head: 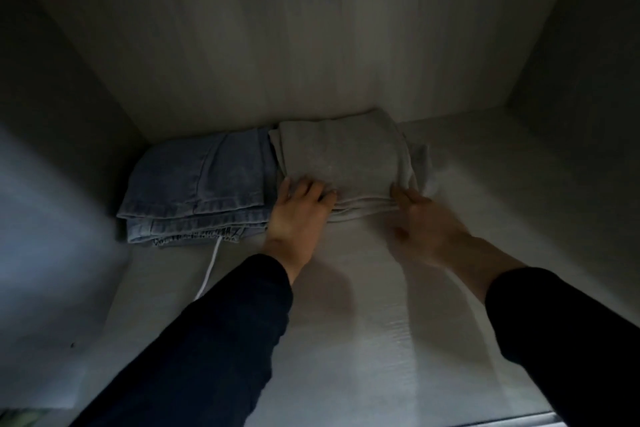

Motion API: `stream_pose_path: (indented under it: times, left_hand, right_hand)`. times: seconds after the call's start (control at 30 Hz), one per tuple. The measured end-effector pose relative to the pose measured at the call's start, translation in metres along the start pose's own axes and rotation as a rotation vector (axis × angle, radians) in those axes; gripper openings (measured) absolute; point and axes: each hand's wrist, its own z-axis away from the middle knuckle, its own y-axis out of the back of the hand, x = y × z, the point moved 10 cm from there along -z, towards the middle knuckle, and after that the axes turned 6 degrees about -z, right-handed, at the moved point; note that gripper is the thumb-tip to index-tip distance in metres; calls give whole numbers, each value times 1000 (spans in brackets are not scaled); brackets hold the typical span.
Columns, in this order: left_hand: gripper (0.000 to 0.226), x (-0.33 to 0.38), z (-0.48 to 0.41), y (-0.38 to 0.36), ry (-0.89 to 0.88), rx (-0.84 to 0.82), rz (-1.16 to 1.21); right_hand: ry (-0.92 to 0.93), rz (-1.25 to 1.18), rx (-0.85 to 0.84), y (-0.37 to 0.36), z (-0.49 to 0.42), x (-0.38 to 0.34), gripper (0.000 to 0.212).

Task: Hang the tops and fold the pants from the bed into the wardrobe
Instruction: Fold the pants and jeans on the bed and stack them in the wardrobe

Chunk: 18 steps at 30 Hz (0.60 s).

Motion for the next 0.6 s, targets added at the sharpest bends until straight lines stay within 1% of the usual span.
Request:
stream_pose_path:
  times: [0.03,0.1,0.2,0.3,0.37,0.47,0.53,0.6]
  left_hand:
    - [49,0,0,-1,23,-26,17]
    - [52,-3,3,-3,74,-63,62]
    - [65,-2,22,-8,113,-146,144]
    - [68,6,43,6,134,-178,202]
    - [66,20,53,29,124,-165,272]
    - [60,49,73,83,48,-141,306]
    - [56,70,90,127,0,-169,345]
    - [53,90,110,177,-47,-234,399]
  right_hand:
    - [6,-8,-34,-4,5,1,81]
    - [18,-25,-46,-4,15,1,84]
    - [11,-112,16,7,36,-1,83]
    - [-26,-166,99,22,66,-1,80]
    - [-59,-148,120,33,92,-4,77]
    - [-124,-106,103,56,144,-11,73]
    - [-149,-114,102,81,189,-20,70]
    - [-177,-117,105,114,241,-31,68]
